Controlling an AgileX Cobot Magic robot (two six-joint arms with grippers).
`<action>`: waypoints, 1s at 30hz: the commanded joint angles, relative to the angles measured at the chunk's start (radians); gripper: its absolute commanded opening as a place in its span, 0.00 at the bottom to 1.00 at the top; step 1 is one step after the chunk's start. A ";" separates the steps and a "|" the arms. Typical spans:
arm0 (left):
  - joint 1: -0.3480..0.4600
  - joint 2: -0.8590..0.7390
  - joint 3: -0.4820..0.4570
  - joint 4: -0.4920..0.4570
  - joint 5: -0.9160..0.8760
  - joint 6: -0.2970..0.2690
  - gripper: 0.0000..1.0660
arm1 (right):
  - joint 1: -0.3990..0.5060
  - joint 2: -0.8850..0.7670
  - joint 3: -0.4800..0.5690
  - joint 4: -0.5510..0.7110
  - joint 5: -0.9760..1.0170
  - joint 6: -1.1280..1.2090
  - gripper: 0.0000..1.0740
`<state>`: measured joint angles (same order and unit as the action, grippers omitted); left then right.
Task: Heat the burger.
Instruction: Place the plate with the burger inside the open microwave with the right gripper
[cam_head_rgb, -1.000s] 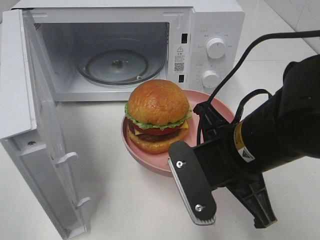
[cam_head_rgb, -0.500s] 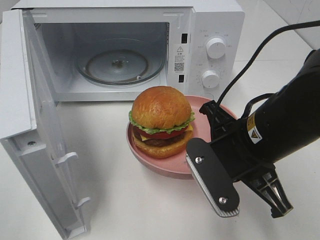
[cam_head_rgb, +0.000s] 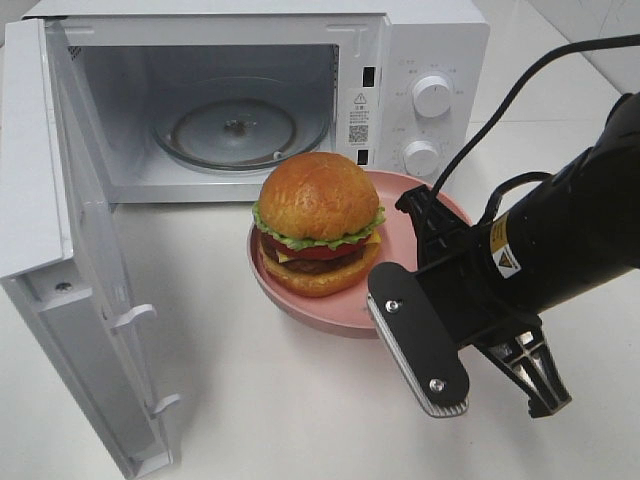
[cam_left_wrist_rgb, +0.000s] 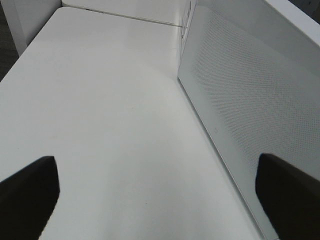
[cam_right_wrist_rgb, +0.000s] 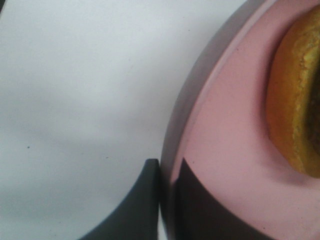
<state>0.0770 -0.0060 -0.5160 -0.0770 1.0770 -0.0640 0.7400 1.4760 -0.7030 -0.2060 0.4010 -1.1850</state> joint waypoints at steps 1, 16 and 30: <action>-0.002 -0.017 -0.001 -0.003 -0.011 -0.002 0.94 | -0.004 0.002 -0.035 -0.022 -0.072 0.018 0.00; -0.002 -0.017 -0.001 -0.003 -0.011 -0.002 0.94 | -0.004 0.119 -0.156 -0.029 -0.068 0.059 0.00; -0.002 -0.017 -0.001 -0.003 -0.011 -0.002 0.94 | -0.004 0.230 -0.291 -0.044 -0.025 0.129 0.00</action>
<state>0.0770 -0.0060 -0.5160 -0.0770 1.0770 -0.0640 0.7400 1.6990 -0.9580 -0.2330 0.4020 -1.0690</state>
